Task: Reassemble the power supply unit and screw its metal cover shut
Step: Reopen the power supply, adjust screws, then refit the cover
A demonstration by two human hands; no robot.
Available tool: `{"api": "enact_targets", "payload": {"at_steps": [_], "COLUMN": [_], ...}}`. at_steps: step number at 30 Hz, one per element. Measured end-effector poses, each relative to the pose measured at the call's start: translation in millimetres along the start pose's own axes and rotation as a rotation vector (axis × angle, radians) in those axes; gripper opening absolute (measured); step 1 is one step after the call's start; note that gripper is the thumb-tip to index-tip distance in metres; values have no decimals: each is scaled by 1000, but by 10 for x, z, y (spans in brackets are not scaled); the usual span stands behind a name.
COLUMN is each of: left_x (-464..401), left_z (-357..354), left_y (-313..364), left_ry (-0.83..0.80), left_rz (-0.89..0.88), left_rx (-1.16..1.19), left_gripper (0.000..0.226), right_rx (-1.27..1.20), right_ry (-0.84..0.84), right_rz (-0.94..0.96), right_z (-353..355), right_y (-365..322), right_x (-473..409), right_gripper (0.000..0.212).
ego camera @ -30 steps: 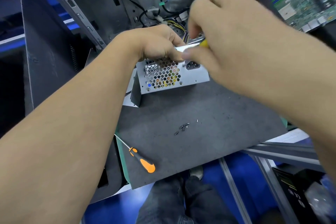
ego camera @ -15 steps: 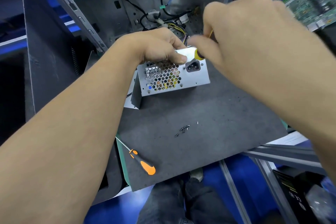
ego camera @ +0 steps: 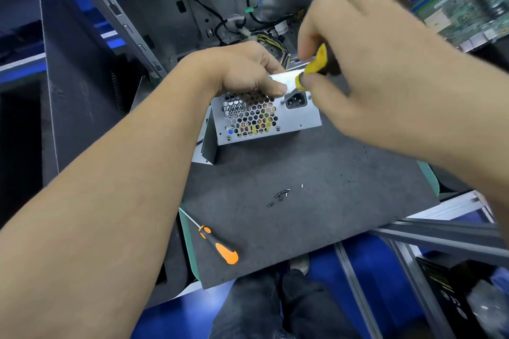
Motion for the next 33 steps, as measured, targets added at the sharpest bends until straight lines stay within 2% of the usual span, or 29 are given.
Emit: {"api": "enact_targets", "payload": {"at_steps": [1,3,5,7,9,12,14,16,17,19,21,24,26,27,30,31,33], "left_x": [-7,3,1,0,1,-13,-9,0,1,1,2,7,4,3,-14,-15,-19], "left_z": [5,-3,12,18,-2,-5,3,18,11,9,14,3,5,-3,3,9,12], "left_y": [-4,13,8,10,10,12,7,11,15,2,2,6,8,15,-5,-3,-11], "left_ry": [-8,-17,-1,11,-7,-1,10,15,12,11,10,-1,-5,-6,-16,-17,-16], "left_rz": [4,-1,-3,-1,-1,-29,-17,-7,-1,26,35,32,30,28,30,26,33], "left_rx": [2,24,17,-8,8,-16,-11,-19,-12,31,35,39,61,54,56,53,58], "left_gripper": [32,34,22,23,25,29,32,20,18,11,8,8,10,10,20,23,14], "right_rx": [29,154,291,242,79,123,218,275,223,56,65,264,328,297,64,57,164], "right_ry": [-22,59,127,90,34,-4,66,60,34,-18,-22,96,92,57,-46,-56,8], "right_rz": [10,-4,-100,-133,-21,58,-30,-175,-180,-86,-16,-97,-199,-192,-26,4,-13], "right_z": [-12,-28,-25,-8,4,-53,-70,-42,-16,8,-1,-20,-20,-26,-39,-43,-41], "right_y": [-23,17,41,48,-19,-50,-7,70,69,9,0,87,148,154,44,37,75], "right_x": [26,28,6,-3,10,20,-6,-11,-3,26,39,-8,-12,-9,36,28,-3], "right_gripper": [17,16,25,33,26,23,17,35,39,28,16,16,32,34,24,21,14]}}
Point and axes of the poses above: each hand's wrist, its own x-axis away from the middle knuckle, its own z-axis out of the back of the hand, y = z × x, the point moved 5 cm from there along -x, towards the middle knuckle, and after that the axes turned 2 degrees about -z, right-handed, at the moved point
